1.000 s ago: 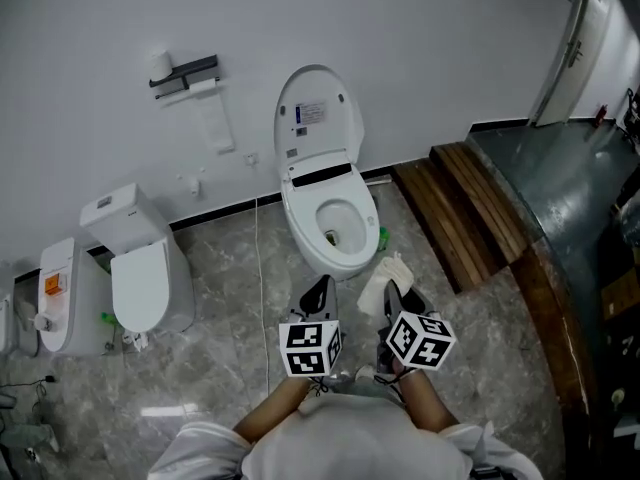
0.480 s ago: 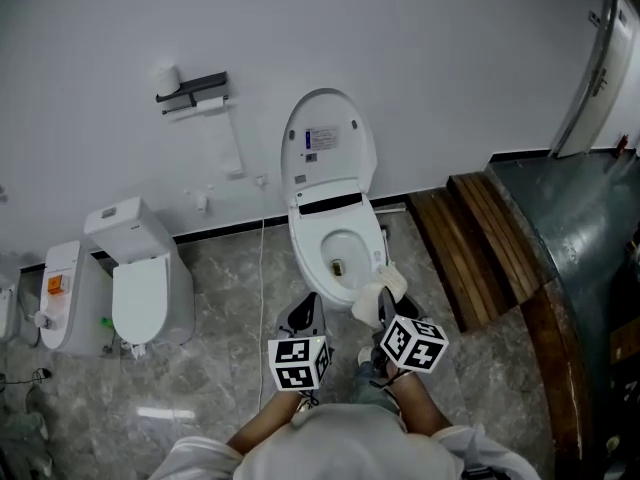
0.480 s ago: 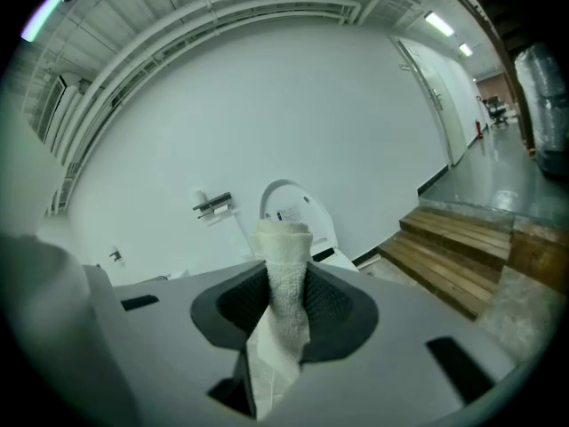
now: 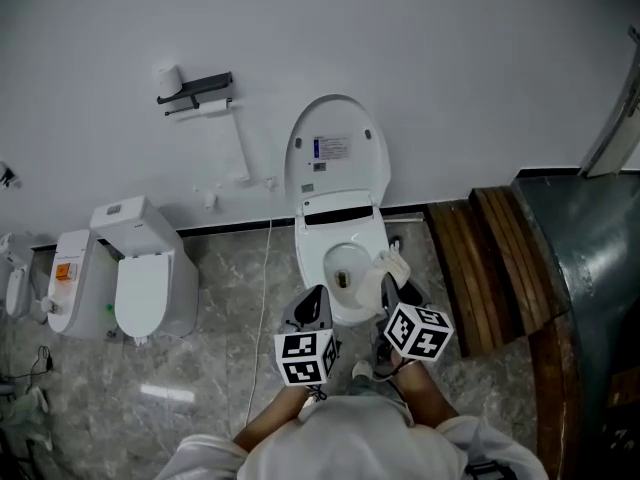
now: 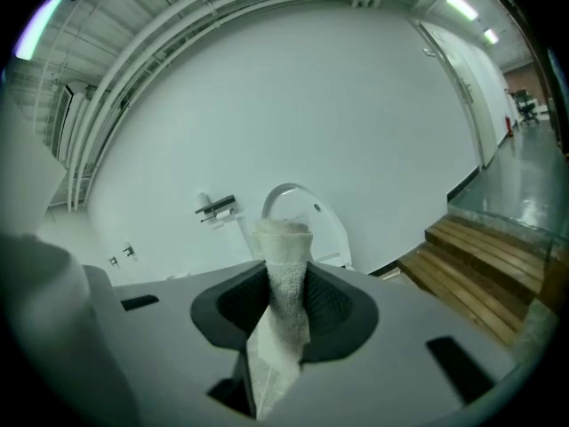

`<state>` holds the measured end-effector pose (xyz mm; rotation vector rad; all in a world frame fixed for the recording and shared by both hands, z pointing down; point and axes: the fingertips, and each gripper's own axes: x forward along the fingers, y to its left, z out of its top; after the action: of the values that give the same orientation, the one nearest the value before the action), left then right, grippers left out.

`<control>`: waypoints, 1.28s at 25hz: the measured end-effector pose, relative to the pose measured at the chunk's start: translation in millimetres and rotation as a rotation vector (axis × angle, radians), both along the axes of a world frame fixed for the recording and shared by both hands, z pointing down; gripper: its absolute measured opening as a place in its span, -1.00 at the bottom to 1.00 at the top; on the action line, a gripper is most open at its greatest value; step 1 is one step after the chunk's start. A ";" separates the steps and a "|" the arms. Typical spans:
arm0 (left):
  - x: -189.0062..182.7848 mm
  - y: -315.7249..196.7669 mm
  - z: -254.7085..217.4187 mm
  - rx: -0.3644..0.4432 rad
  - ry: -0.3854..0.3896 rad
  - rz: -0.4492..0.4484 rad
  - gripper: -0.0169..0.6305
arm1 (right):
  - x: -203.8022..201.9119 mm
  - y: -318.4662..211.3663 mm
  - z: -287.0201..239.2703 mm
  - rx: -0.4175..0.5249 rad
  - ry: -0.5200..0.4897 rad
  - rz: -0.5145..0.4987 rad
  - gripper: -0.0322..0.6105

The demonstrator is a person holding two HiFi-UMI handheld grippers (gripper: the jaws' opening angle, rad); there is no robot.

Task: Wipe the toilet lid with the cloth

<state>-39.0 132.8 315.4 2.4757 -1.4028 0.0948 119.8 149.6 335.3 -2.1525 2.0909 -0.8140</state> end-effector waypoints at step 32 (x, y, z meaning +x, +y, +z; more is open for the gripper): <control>53.7 -281.8 -7.7 0.050 -0.016 -0.131 -0.91 | -2.7 -299.5 -23.4 0.126 0.089 -0.284 -0.59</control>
<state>14.7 -149.0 307.7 2.4202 -1.5877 0.0520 117.1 -149.9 312.0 -1.8901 2.4574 -0.5921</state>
